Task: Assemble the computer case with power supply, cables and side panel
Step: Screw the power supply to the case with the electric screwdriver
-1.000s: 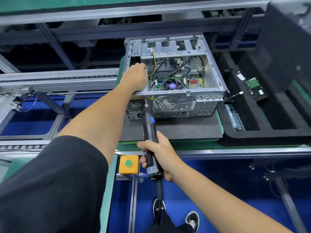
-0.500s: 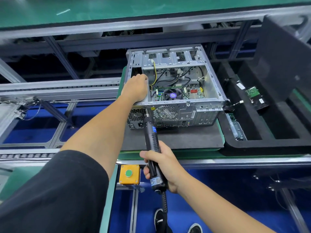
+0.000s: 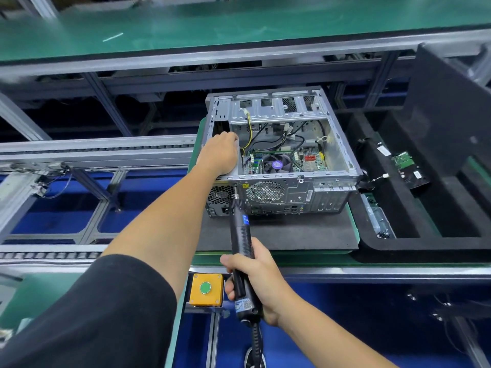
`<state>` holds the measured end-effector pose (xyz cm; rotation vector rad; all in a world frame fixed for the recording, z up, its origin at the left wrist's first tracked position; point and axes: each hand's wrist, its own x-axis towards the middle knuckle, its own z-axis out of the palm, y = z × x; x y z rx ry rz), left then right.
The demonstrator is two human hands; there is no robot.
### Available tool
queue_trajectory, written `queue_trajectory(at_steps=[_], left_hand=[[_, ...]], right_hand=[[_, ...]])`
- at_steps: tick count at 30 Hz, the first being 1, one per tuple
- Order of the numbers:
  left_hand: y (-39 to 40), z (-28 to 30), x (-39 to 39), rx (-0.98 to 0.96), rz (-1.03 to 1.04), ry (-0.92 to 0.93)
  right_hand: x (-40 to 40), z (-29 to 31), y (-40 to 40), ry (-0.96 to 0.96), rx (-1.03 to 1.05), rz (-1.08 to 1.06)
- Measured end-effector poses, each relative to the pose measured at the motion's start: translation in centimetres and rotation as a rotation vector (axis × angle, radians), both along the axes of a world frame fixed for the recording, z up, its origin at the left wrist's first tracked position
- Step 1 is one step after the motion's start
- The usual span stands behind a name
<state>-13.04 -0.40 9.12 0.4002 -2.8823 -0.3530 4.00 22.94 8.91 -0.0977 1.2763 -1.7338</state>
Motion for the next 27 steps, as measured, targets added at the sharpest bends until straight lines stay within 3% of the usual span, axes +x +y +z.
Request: queue_trajectory(at_steps=[18, 21, 24, 27], left_hand=[[0.8, 1.1, 1.1, 0.076, -0.02, -0.04], [1.7, 2.0, 2.1, 0.137, -0.001, 0.033], [2.7, 3.1, 3.8, 0.062, 0.062, 0.136], [3.8, 4.4, 5.5, 0.099, 0.103, 0.009]], right_hand=[[0.0, -0.4, -0.1, 0.013, 0.007, -0.01], [0.0, -0.4, 0.0, -0.001, -0.004, -0.012], [0.0, -0.4, 0.0, -0.017, 0.001, -0.013], [0.0, -0.3, -0.2, -0.039, 0.0, -0.017]])
